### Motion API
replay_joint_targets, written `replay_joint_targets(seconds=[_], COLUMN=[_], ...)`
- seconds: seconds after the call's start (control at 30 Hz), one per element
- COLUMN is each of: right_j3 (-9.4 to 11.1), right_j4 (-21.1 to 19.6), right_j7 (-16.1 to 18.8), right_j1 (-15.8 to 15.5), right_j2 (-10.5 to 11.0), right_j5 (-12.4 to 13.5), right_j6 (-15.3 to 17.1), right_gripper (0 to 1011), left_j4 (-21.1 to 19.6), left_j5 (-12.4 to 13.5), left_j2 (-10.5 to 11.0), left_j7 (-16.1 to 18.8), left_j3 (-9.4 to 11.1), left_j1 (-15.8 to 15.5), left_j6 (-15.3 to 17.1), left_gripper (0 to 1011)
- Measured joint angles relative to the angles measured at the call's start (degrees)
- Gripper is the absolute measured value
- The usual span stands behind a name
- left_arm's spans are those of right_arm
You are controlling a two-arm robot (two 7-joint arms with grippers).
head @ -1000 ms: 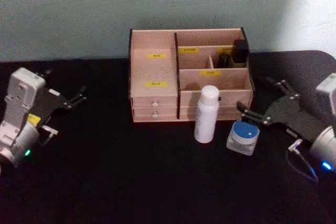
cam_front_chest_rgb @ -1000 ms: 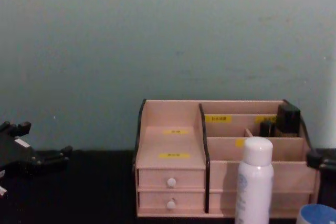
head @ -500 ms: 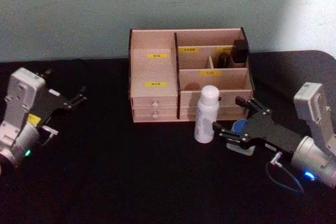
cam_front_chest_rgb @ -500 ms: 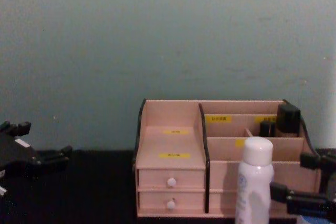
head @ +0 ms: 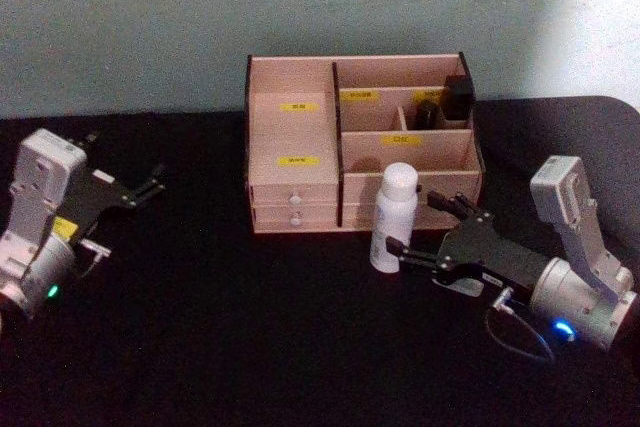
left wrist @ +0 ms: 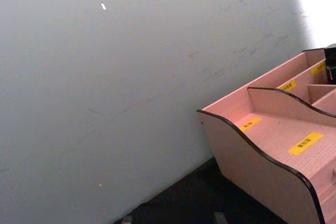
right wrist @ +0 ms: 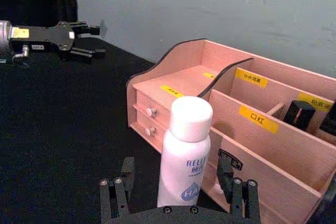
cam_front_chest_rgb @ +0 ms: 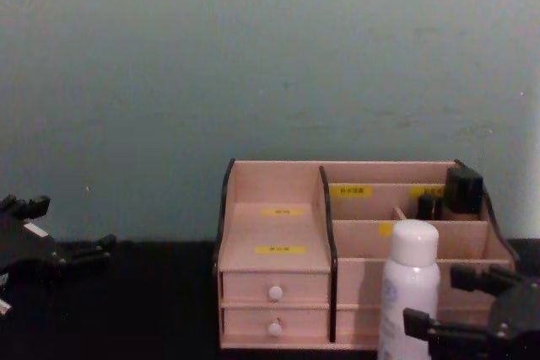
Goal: Pick up the facial cleanser and watermelon frost from the table and place them into the tiered storage box.
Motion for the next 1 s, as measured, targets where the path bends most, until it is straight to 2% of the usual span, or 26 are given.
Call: replay_joint_targets(seconds=[0.6, 1.0], right_j3=[0.03, 0.03], right_j4=[6.88, 8.13], right_j7=[3.21, 3.67], right_j1=[4.99, 5.76], right_j2=[-5.16, -5.85], right_j5=[-1.95, -2.36], right_j6=[0.43, 0.90], right_gripper=[1000, 1000], left_j4=[0.00, 0.00], left_j5=[0.00, 0.00], left_j2=[0.00, 0.00], left_j7=[0.00, 0.00], left_j3=[0.00, 0.00], left_j1=[0.00, 0.00], left_j6=[0.00, 0.00], left_gripper=[1001, 1001])
